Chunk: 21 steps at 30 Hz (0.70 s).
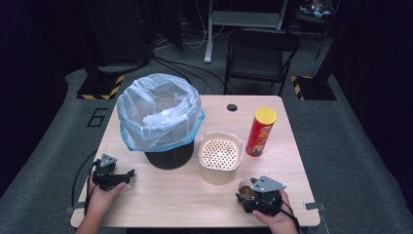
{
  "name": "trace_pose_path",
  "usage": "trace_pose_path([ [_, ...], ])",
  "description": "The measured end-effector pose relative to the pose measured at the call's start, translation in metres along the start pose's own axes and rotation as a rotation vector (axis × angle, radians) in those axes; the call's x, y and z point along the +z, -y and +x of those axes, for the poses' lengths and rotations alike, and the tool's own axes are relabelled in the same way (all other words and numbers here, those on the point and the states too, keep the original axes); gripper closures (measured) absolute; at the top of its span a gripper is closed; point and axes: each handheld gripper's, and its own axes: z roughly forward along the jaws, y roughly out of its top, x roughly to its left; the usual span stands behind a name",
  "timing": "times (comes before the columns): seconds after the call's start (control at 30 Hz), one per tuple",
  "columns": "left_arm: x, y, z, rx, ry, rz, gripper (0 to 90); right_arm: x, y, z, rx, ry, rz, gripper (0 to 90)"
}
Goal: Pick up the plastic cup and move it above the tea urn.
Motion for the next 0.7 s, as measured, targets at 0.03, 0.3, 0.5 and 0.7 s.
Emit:
trace_pose_path([
  [0.03,0.000,0.000,0.000,0.000,0.000,0.000,11.5,-0.002,0.002,-0.007,0.007,0.008,0.002,25.5],
  [0.3,0.000,0.000,0.000,0.002,0.000,-0.001,11.5,-0.010,0.014,-0.044,0.060,0.103,0.005,25.4],
  [0.5,0.000,0.000,0.000,0.002,0.000,-0.001,11.5,-0.011,0.020,-0.056,0.108,0.130,0.011,24.6],
  [0.7,0.000,0.000,0.000,0.002,0.000,-0.001,11.5,-0.010,0.023,-0.063,0.126,0.130,0.010,20.2],
])
